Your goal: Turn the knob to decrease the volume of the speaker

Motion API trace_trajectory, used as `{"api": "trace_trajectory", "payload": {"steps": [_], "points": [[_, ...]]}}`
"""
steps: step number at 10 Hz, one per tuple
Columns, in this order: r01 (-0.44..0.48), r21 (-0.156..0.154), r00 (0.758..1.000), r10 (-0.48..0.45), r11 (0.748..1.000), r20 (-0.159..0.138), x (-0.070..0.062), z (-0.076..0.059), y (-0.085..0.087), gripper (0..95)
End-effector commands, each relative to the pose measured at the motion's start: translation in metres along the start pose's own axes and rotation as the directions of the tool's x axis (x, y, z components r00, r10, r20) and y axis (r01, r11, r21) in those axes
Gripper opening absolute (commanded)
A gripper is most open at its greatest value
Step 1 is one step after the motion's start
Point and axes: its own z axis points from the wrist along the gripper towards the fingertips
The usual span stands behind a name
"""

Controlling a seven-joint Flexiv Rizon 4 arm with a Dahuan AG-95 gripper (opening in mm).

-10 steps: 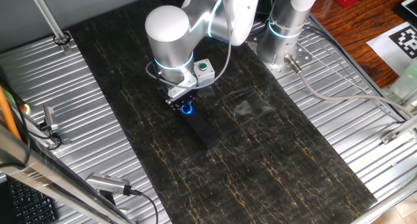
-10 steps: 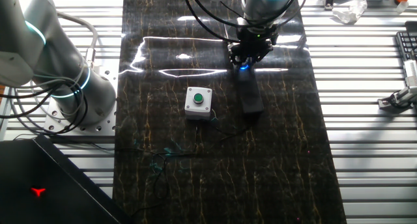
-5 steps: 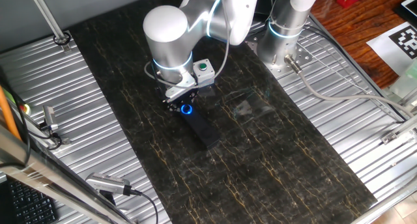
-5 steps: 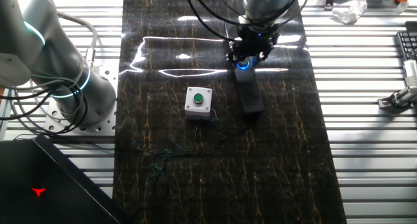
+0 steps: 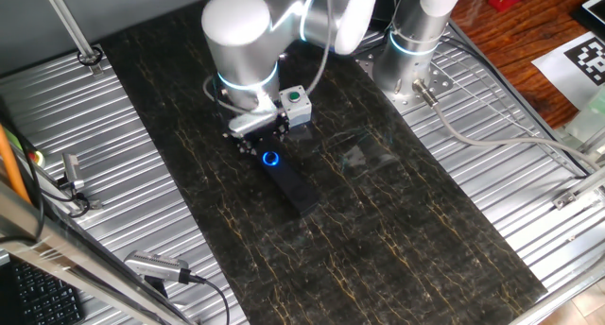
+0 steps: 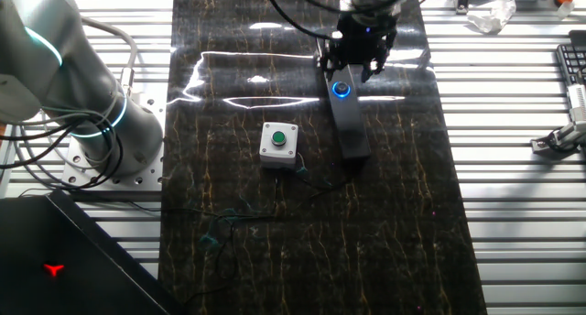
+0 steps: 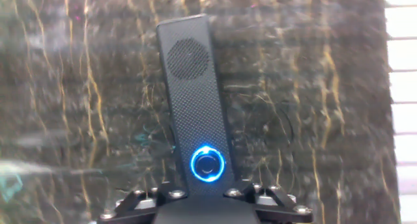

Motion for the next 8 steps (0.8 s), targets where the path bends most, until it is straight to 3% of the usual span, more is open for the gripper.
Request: {"api": "trace_trajectory", "payload": {"steps": [1, 3, 4, 5, 6, 7, 8], "points": [[-0.771, -0.021, 0.636, 0.771, 0.636, -0.008, -0.014, -0.054, 0.002, 0.0], [-0.923, -0.048, 0.384, 0.922, 0.383, -0.036, -0.026, -0.086, 0.009, 0.0], [-0.954, -0.074, 0.293, 0.955, 0.289, -0.054, -0.032, -0.099, 0.013, 0.0], [-0.971, -0.080, 0.229, 0.971, 0.223, -0.070, -0.040, -0.108, 0.020, 0.0], [-0.971, -0.088, 0.231, 0.970, 0.224, -0.074, -0.046, -0.115, 0.030, 0.0], [-0.966, -0.080, 0.251, 0.966, 0.246, -0.063, -0.052, -0.119, 0.038, 0.0], [-0.966, -0.077, 0.251, 0.967, 0.247, -0.046, -0.058, -0.123, 0.046, 0.0]]}}
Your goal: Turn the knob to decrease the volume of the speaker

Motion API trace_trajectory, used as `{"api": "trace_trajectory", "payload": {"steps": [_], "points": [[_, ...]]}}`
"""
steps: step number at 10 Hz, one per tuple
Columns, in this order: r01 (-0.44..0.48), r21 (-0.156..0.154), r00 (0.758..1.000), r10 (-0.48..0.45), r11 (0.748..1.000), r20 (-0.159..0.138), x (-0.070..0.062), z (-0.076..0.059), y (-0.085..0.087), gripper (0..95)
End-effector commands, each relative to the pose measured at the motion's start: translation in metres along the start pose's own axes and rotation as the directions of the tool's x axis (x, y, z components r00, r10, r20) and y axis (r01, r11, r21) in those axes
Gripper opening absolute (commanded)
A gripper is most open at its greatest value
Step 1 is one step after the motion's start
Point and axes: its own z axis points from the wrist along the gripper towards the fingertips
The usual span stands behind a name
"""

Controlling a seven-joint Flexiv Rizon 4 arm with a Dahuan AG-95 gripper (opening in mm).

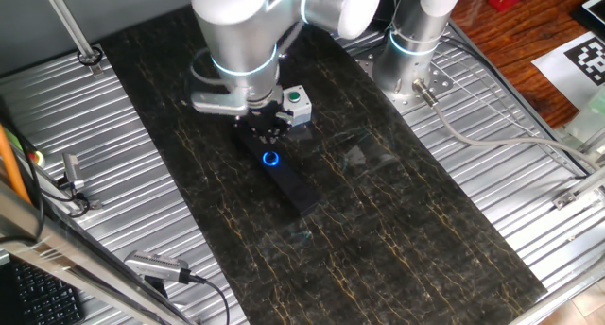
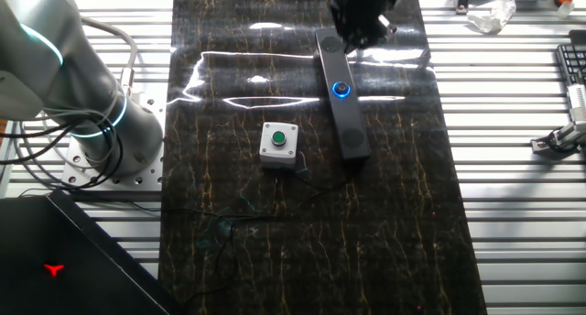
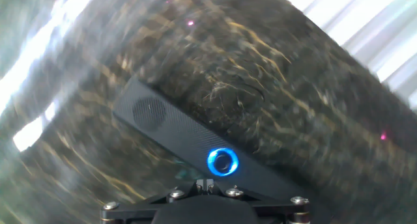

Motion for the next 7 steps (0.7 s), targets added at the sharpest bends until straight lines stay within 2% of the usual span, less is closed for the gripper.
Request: {"api": "trace_trajectory", "payload": {"steps": [1, 7], "points": [[-0.523, -0.049, 0.852, 0.524, 0.851, 0.005, 0.0021, -0.0588, 0.0510, 0.0], [-0.491, -0.053, 0.871, 0.492, 0.869, 0.005, 0.0060, -0.0605, 0.0505, 0.0]]}}
